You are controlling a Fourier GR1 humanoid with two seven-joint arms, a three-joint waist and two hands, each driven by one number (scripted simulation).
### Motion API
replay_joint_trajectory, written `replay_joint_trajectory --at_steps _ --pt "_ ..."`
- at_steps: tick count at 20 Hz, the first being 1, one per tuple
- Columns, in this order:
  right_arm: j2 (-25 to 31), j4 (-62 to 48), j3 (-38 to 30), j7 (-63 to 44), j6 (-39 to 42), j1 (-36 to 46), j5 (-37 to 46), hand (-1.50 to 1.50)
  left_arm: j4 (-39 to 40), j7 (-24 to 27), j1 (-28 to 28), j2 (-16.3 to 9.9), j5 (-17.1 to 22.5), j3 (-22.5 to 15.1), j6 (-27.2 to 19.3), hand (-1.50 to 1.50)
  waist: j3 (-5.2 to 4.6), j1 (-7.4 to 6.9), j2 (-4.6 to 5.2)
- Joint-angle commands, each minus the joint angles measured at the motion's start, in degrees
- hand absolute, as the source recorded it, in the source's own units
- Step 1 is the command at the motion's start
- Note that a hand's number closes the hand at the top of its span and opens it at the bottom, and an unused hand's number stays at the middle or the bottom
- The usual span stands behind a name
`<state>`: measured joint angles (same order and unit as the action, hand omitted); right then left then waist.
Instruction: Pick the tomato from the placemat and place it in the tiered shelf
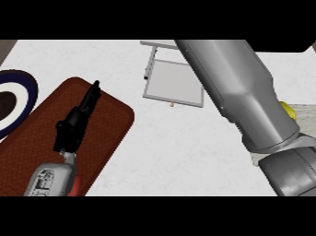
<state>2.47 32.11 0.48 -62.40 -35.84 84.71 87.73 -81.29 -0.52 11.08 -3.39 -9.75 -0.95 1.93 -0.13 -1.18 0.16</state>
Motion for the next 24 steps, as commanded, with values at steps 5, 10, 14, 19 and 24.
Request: replay_joint_trajectory --at_steps 5,10,14,19,24 --pt "-0.5 2.6 -2.8 -13.9 -0.6 -3.0 6.5 -1.5 -1.6 -1.1 -1.3 -1.3 1.0 1.4 0.6 0.0 0.11 0.78 -0.3" --pt "-2.4 8.3 -4.2 -11.8 -4.2 -5.3 4.7 -1.5 -1.6 -1.4 0.1 0.2 0.4 0.1 0.0 0.0 0.14 0.68 -0.32" --pt "-2.4 11.2 -4.8 -11.3 -5.0 -5.1 2.3 -1.5 -0.8 2.2 -3.4 0.2 -0.7 -1.0 0.1 0.0 0.1 0.11 -0.31" --pt "-2.4 13.6 -6.0 -7.2 -5.4 -4.3 -1.5 -1.5 -2.3 -1.9 -1.2 1.5 -0.7 -1.1 -1.3 0.0 0.13 0.33 -0.27" --pt "-2.5 21.3 -9.3 -8.0 -10.1 -3.8 0.6 -1.5 0.2 0.1 -0.2 -0.9 1.1 1.7 0.6 0.0 0.13 1.21 -0.45"
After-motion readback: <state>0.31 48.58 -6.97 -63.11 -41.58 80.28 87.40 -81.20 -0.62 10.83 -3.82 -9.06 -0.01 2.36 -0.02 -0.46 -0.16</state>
